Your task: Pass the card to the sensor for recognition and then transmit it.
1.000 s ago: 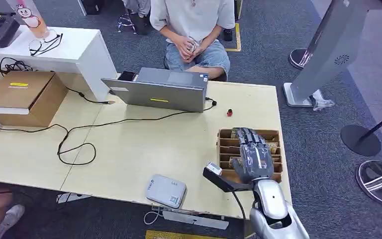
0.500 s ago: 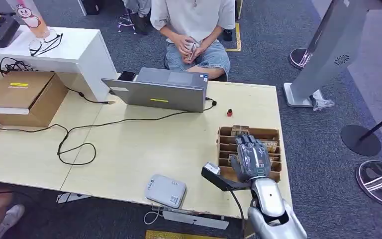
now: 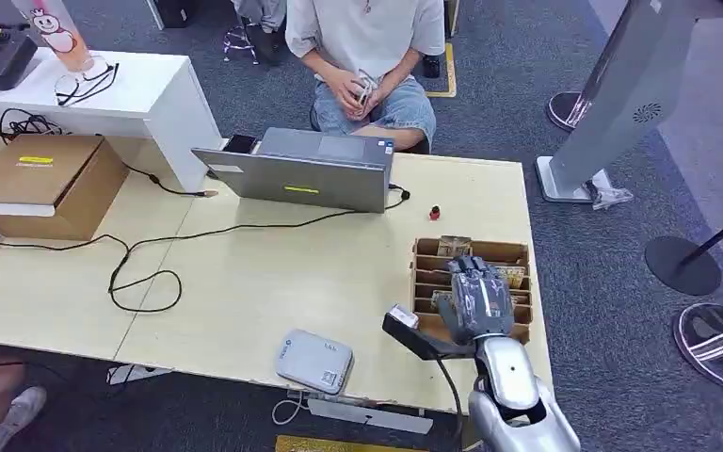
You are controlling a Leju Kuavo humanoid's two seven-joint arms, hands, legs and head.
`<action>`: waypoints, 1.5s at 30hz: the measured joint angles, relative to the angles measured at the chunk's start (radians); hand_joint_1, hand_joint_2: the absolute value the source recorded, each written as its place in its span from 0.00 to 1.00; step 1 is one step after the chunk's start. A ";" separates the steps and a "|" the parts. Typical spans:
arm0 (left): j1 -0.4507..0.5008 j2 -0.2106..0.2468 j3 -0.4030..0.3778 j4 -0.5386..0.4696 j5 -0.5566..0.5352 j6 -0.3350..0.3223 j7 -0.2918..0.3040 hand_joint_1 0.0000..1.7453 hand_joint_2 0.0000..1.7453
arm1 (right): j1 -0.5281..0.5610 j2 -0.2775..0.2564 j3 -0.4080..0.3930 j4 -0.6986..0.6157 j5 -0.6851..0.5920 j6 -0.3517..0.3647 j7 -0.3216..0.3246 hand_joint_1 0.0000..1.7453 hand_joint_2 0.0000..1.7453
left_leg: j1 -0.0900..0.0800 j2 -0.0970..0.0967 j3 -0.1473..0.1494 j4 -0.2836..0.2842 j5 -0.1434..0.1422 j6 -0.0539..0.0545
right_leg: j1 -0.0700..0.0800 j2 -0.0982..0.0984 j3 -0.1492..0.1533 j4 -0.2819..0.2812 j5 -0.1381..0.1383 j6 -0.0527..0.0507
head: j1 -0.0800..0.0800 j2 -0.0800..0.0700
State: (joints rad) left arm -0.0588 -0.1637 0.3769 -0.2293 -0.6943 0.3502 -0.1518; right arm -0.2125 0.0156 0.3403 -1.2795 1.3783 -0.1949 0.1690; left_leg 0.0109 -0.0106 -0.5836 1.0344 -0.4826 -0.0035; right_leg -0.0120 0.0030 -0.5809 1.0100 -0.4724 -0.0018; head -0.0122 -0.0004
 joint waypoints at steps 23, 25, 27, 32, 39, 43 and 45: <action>0.000 0.000 0.000 0.000 -0.004 0.000 -0.003 0.00 0.00 | 0.002 0.000 -0.017 -0.050 0.002 -0.011 0.001 0.44 1.00 | 0.000 0.000 0.000 0.000 0.000 0.000 | 0.000 0.000 0.000 0.000 0.000 0.000 | 0.000 0.000; 0.000 0.000 0.000 0.000 -0.004 0.000 -0.003 0.00 0.00 | 0.002 0.000 -0.017 -0.049 0.002 -0.011 0.001 0.45 1.00 | 0.000 0.000 0.000 0.000 0.000 0.000 | 0.000 0.000 0.000 0.000 0.000 0.000 | 0.000 0.000; 0.000 0.000 0.000 0.000 -0.004 0.000 -0.003 0.00 0.00 | 0.002 0.000 -0.017 -0.049 0.002 -0.010 0.001 0.46 1.00 | 0.000 0.000 0.000 0.000 0.000 0.000 | 0.000 0.000 0.000 0.000 0.000 0.000 | 0.000 0.000; 0.000 0.000 0.000 0.000 -0.004 0.000 -0.003 0.00 0.00 | 0.001 0.000 -0.017 -0.045 0.005 -0.008 -0.001 0.49 1.00 | 0.000 0.000 0.000 0.000 0.000 0.000 | 0.000 0.000 0.000 0.000 0.000 0.000 | 0.000 0.000; 0.000 0.000 0.000 0.000 -0.005 0.000 -0.003 0.00 0.00 | 0.000 0.000 -0.017 -0.029 0.005 -0.004 -0.002 0.50 1.00 | 0.000 0.000 0.000 0.000 0.000 0.000 | 0.000 0.000 0.000 0.000 0.000 0.000 | 0.000 0.000; 0.000 0.000 0.000 0.000 -0.005 0.000 -0.003 0.00 0.00 | -0.006 0.000 -0.017 -0.016 0.005 -0.003 -0.002 0.50 1.00 | 0.000 0.000 0.000 0.000 0.000 0.000 | 0.000 0.000 0.000 0.000 0.000 0.000 | 0.000 0.000; 0.000 0.000 0.000 0.000 -0.005 0.000 -0.003 0.00 0.00 | -0.010 0.000 -0.017 -0.010 0.005 -0.003 -0.002 0.50 1.00 | 0.000 0.000 0.000 0.000 0.000 0.000 | 0.000 0.000 0.000 0.000 0.000 0.000 | 0.000 0.000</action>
State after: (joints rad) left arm -0.0588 -0.1640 0.3769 -0.2293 -0.6989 0.3498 -0.1545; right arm -0.2222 0.0156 0.3235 -1.2890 1.3836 -0.1976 0.1675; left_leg 0.0109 -0.0106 -0.5837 1.0344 -0.4826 -0.0035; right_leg -0.0120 0.0030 -0.5809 1.0100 -0.4724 -0.0018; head -0.0122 -0.0004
